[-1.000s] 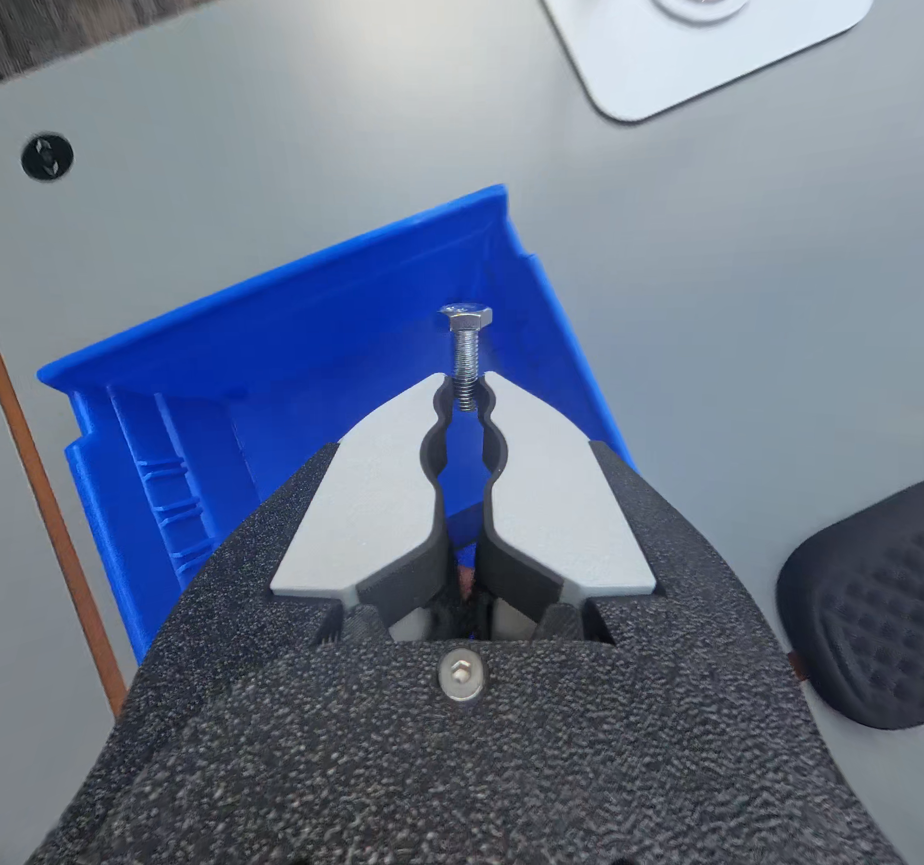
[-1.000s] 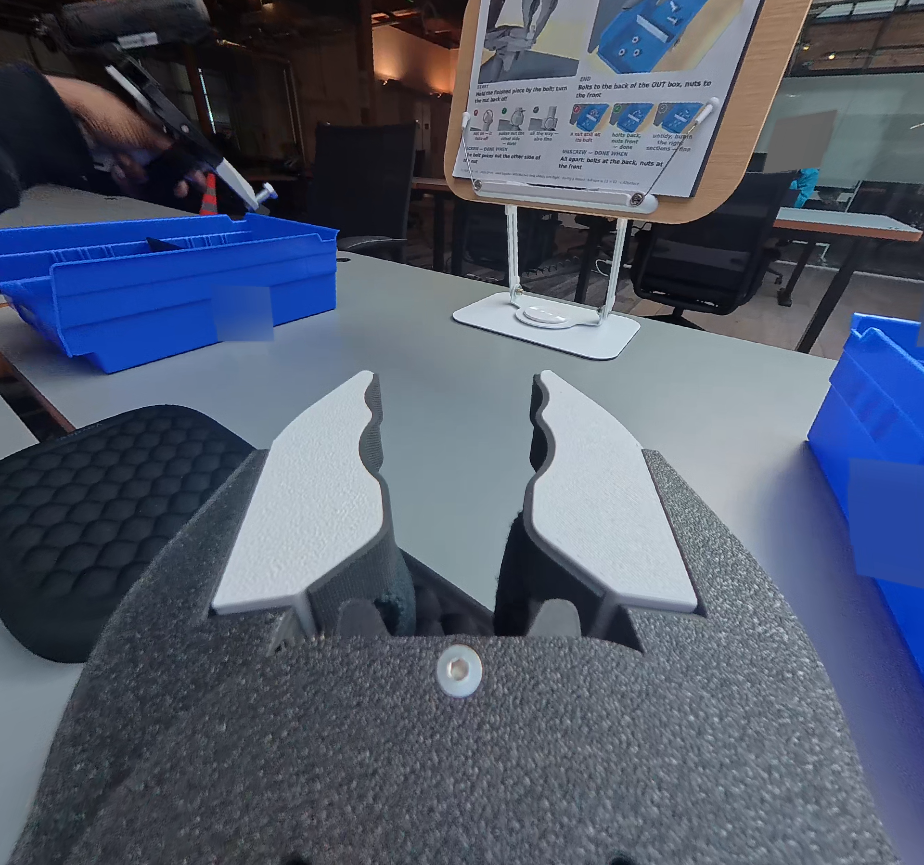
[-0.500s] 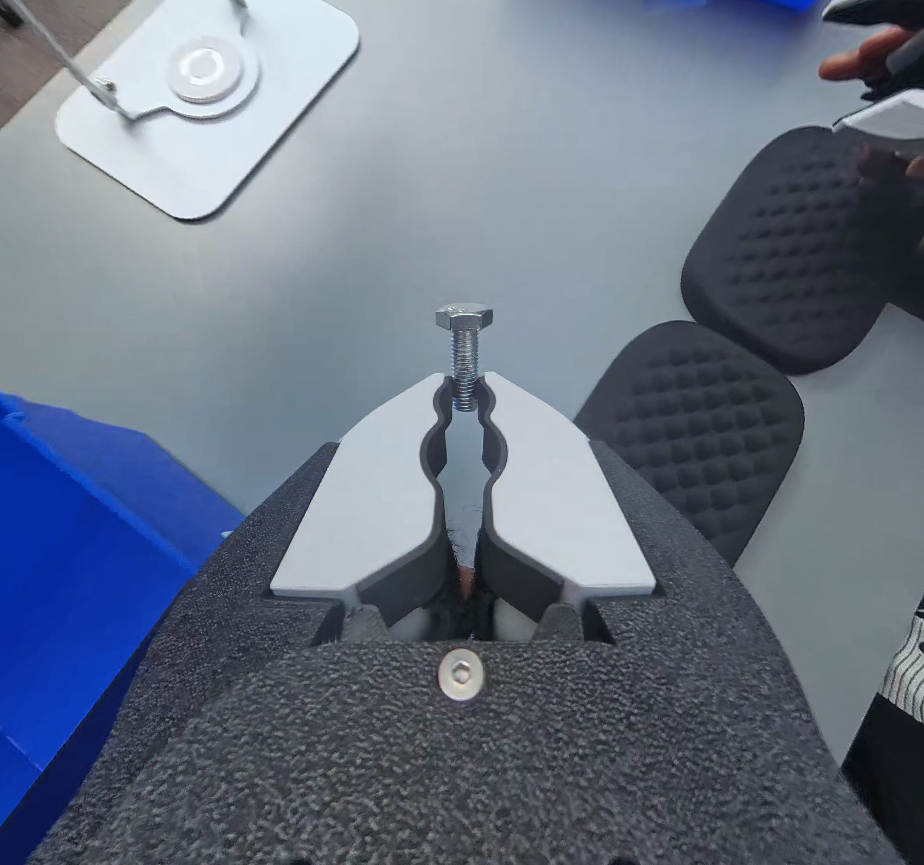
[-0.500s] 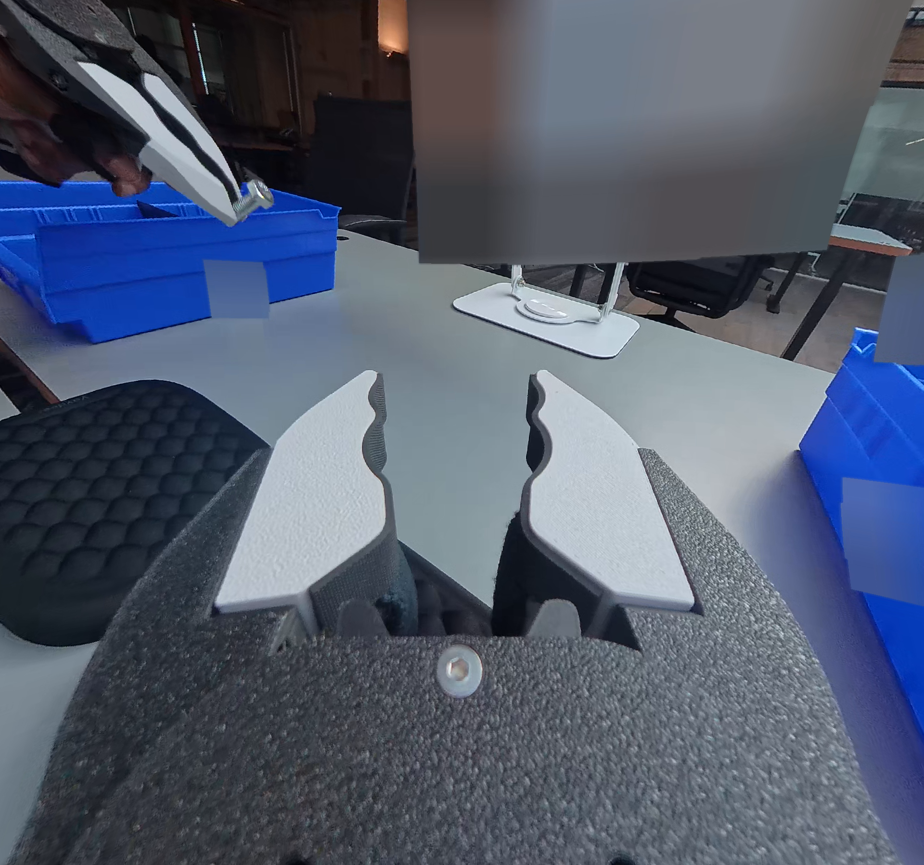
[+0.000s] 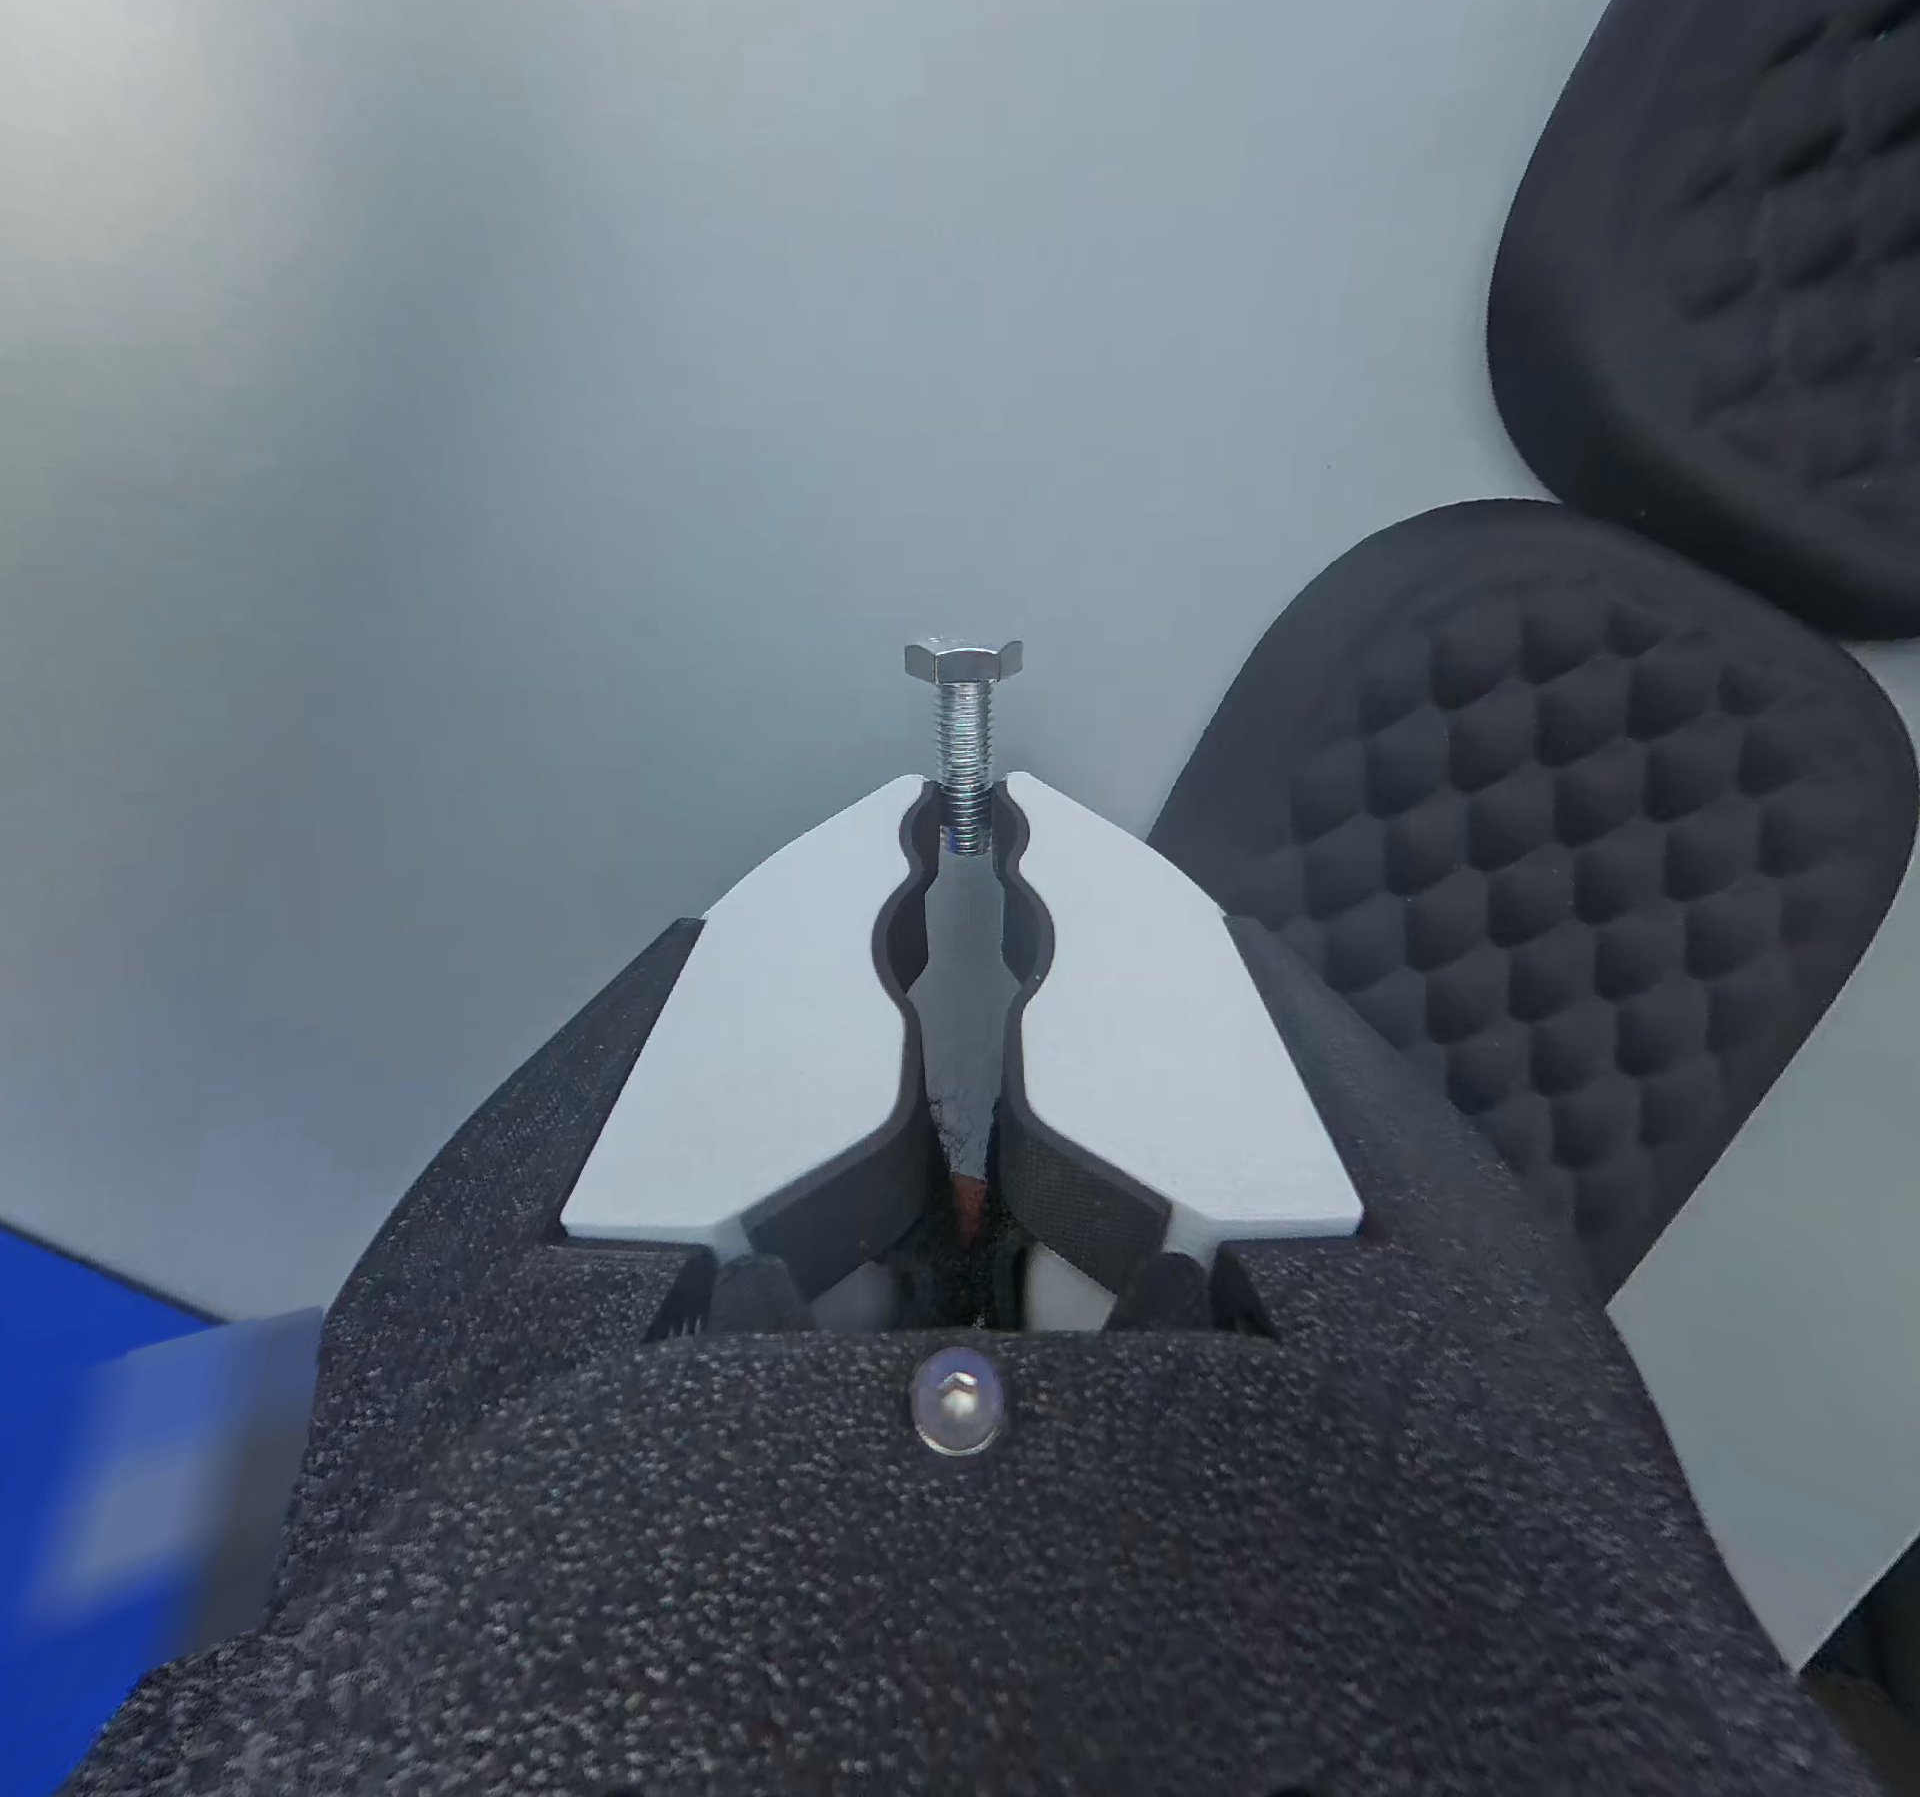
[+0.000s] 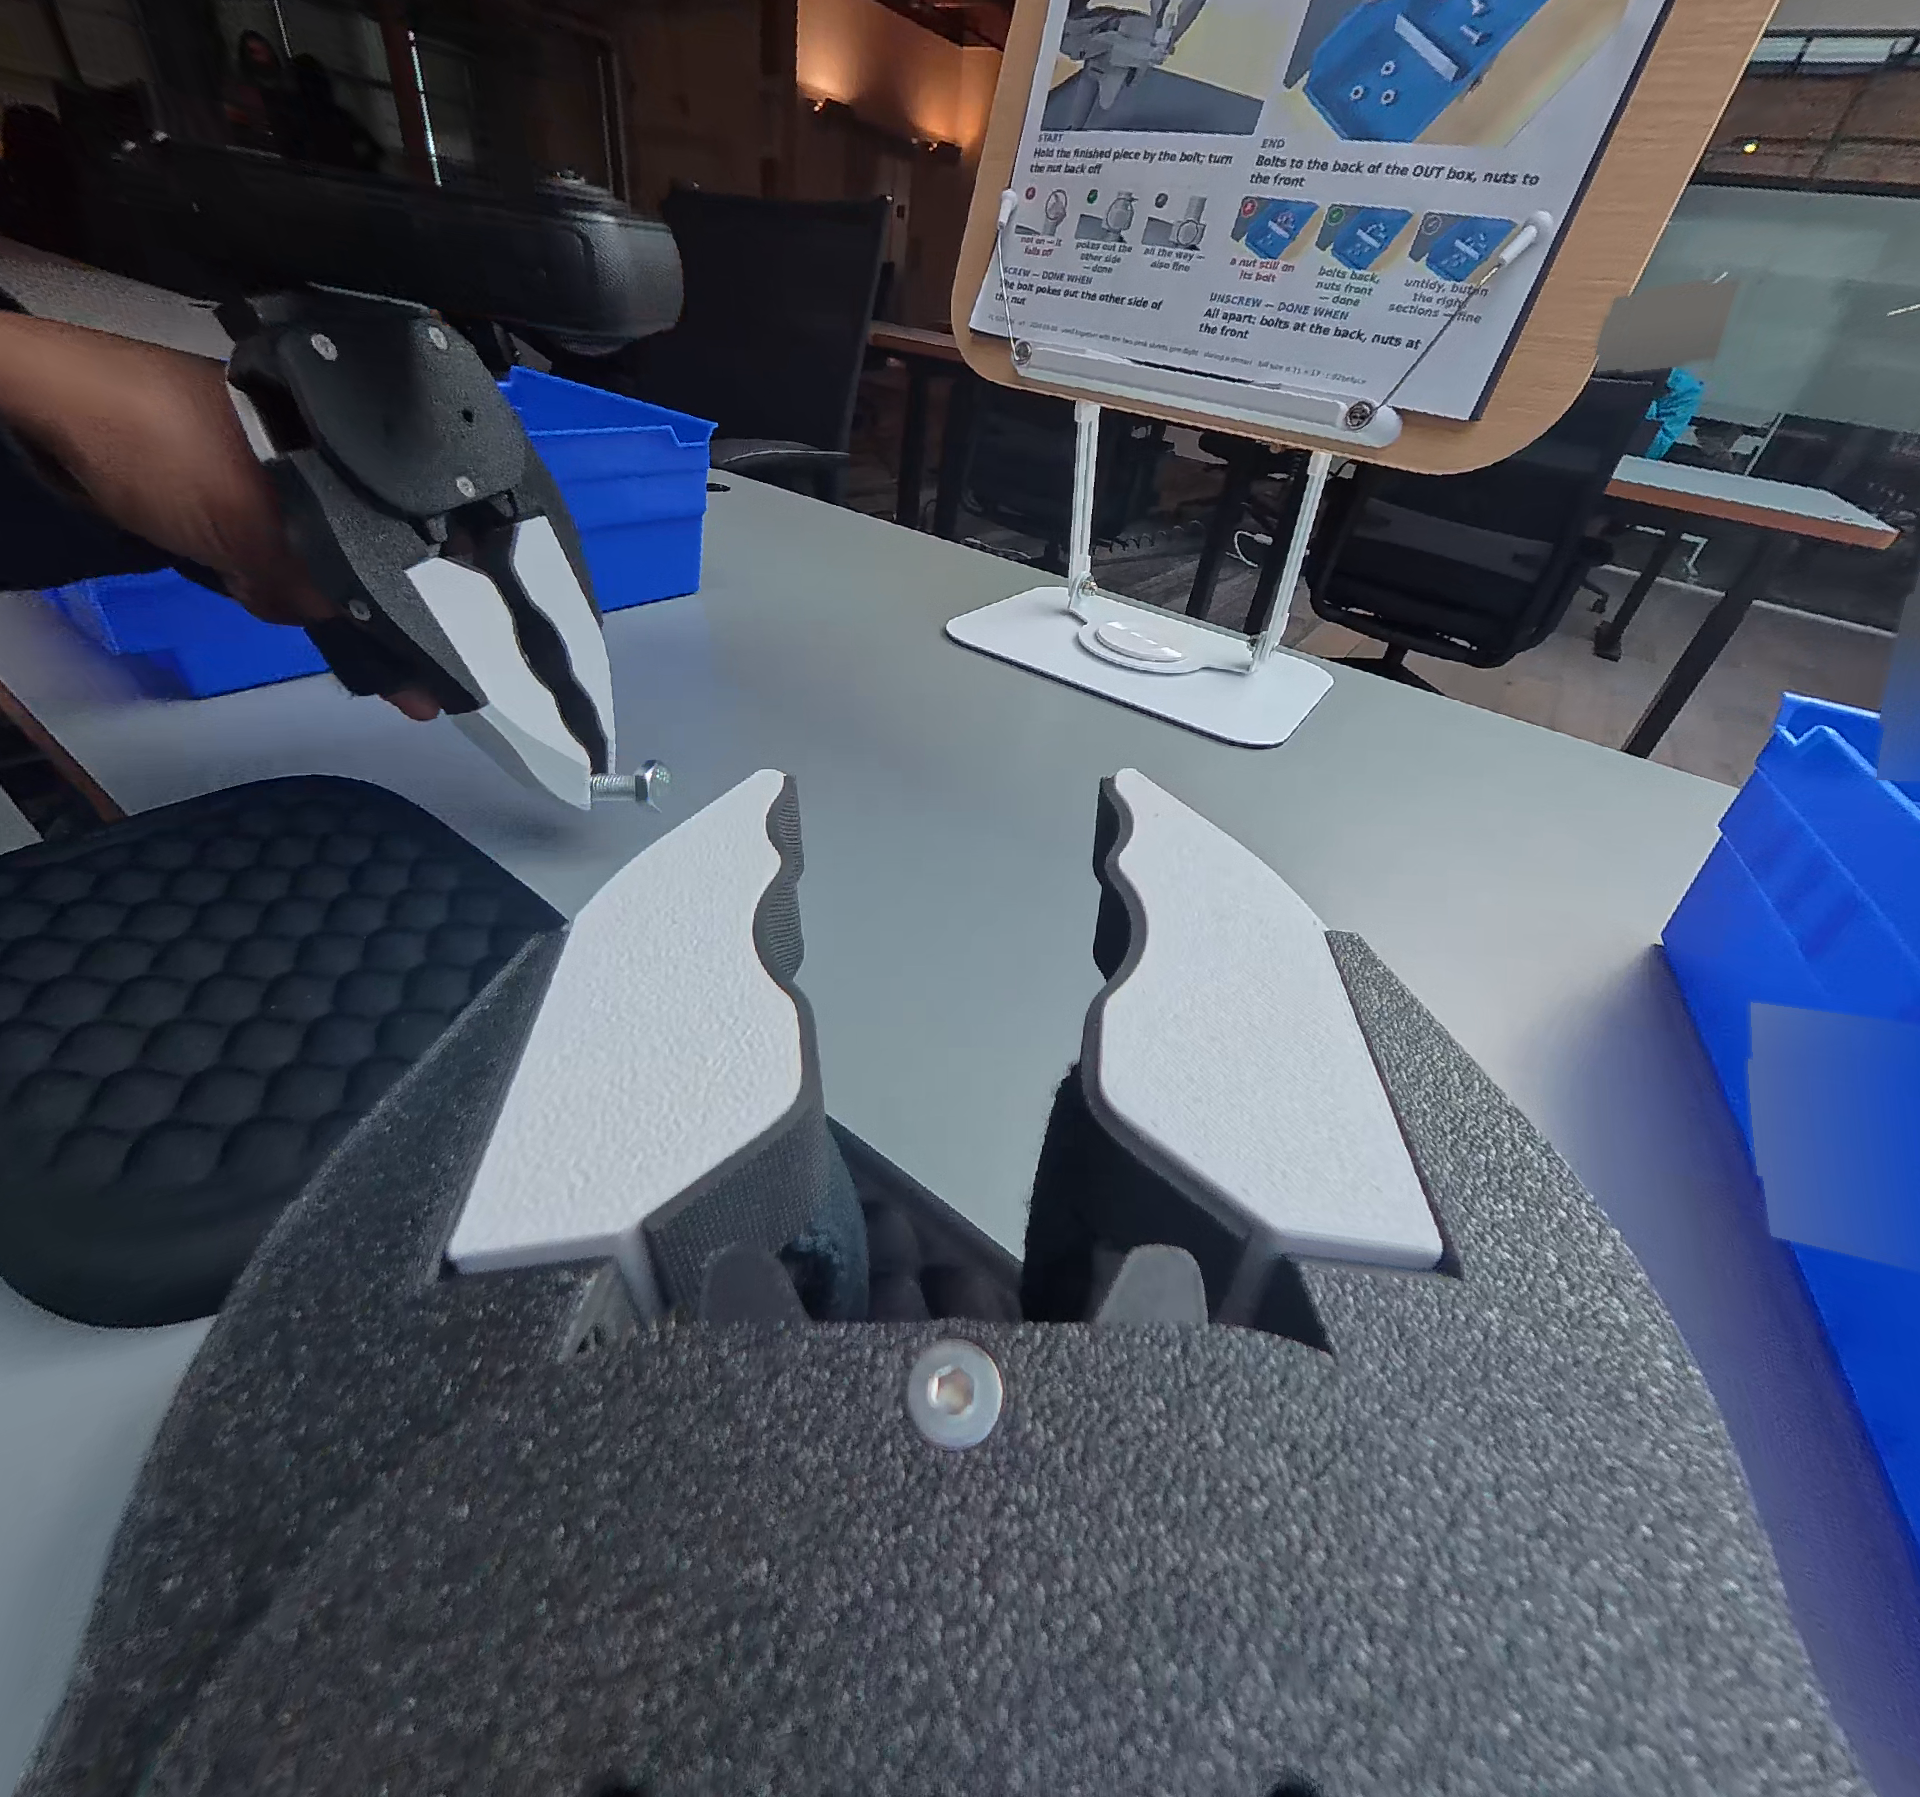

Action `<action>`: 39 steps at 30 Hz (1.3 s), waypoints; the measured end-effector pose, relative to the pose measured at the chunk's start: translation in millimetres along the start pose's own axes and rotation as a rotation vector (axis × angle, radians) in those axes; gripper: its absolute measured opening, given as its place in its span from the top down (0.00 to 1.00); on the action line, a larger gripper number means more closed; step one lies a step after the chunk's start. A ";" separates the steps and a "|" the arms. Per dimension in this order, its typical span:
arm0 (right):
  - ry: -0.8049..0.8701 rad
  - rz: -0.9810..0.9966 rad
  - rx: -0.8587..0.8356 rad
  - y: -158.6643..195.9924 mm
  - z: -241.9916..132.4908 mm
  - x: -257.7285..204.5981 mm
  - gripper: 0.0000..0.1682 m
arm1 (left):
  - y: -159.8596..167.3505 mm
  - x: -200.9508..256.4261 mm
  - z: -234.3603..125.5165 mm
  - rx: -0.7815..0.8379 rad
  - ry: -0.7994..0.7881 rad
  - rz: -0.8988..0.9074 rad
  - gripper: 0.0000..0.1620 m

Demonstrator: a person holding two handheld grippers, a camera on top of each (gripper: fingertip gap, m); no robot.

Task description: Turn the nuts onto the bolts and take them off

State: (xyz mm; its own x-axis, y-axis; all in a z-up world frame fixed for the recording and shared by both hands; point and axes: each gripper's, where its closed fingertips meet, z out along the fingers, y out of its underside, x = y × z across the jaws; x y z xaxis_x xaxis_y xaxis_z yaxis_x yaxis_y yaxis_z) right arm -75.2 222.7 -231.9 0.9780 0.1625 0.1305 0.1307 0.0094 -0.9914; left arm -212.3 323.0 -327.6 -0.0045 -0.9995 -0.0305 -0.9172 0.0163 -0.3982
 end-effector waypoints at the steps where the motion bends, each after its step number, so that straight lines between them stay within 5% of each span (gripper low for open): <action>1: 0.000 -0.001 0.001 -0.1 0.0 -0.1 0.68 | 0.7 1.6 4.5 -0.012 0.011 0.004 0.94; 11: -0.002 0.010 0.007 -0.7 -0.8 0.7 0.68 | 4.2 3.8 18.2 -0.074 0.037 0.018 0.94; 15: -0.003 0.010 0.009 -0.8 -1.0 0.5 0.68 | 1.4 2.0 13.2 -0.045 0.038 -0.012 0.85; 23: -0.008 0.012 0.008 -0.7 -0.8 0.1 0.68 | 8.1 -26.7 -73.5 0.119 -0.049 -0.121 0.72; 31: -0.008 0.012 0.004 -0.1 -0.1 0.0 0.68 | 104.1 -79.4 -165.0 0.036 -0.218 -0.362 0.71; 39: -0.008 -0.005 0.006 -0.9 -0.2 -1.5 0.68 | 216.1 -118.9 -158.2 -0.147 -0.238 -0.712 0.74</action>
State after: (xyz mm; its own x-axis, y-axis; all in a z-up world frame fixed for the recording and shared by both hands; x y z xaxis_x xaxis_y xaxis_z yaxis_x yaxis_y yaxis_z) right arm -76.8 222.2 -231.2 0.9761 0.1700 0.1353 0.1346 0.0158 -0.9908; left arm -473.0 441.1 -264.9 0.6781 -0.7348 -0.0159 -0.7104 -0.6498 -0.2702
